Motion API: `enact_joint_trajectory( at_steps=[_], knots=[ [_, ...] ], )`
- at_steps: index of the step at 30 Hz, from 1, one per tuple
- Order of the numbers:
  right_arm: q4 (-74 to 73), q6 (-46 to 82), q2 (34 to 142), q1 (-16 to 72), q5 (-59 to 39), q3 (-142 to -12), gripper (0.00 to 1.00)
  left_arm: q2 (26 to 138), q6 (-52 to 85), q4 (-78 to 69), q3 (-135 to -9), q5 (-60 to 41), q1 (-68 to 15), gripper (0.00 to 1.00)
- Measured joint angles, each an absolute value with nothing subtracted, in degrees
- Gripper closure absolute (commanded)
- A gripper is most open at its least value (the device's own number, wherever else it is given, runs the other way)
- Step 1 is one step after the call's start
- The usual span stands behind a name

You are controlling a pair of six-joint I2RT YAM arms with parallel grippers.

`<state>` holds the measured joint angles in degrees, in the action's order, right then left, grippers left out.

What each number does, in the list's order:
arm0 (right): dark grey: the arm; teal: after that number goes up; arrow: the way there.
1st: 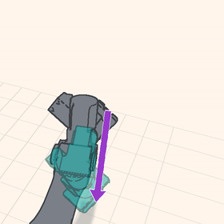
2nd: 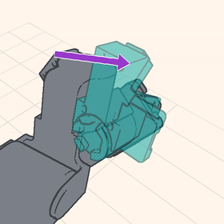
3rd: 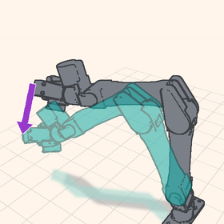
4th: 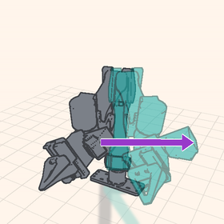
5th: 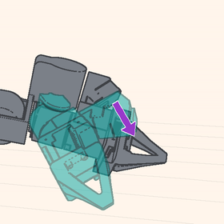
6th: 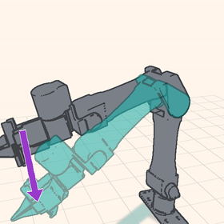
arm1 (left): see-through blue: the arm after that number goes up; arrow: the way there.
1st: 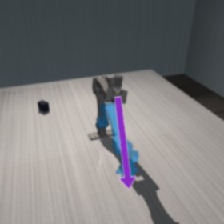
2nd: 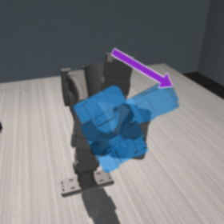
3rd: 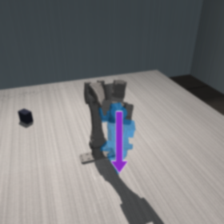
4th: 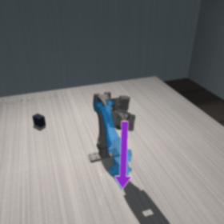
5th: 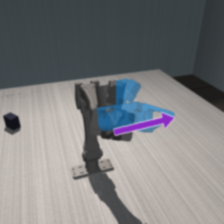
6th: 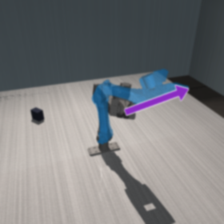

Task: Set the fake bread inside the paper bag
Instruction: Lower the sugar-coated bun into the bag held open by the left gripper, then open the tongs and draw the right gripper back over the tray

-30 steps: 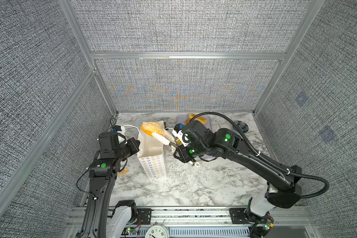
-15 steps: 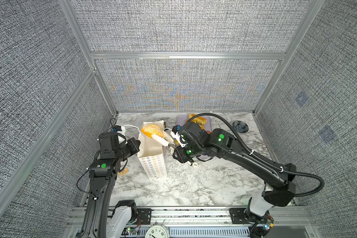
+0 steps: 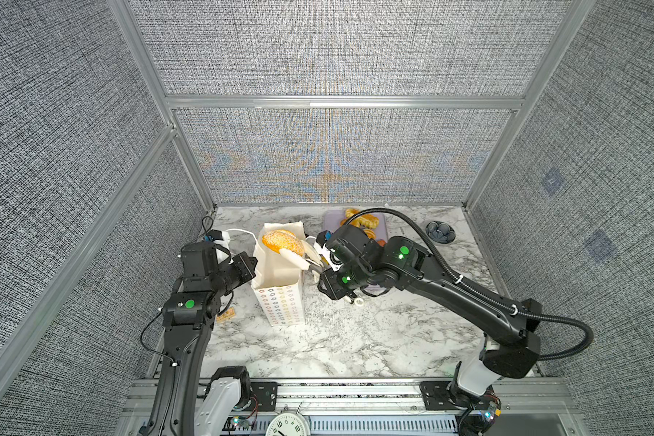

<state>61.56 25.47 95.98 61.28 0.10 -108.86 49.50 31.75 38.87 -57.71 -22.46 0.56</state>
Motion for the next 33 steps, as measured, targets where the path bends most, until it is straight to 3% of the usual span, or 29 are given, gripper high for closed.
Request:
enact_joint_trajectory(
  at_steps=[6, 33],
  knots=[
    [61.56, 25.47, 95.53, 61.28, 0.14, -108.71, 0.49, 49.30, 31.75, 38.87, -57.65, -22.46, 0.56, 0.98],
    [61.47, 24.62, 89.73, 61.23, 1.63, -109.38, 0.49, 49.65, 31.77, 38.63, -57.63, -22.46, 0.56, 0.98]
  ],
)
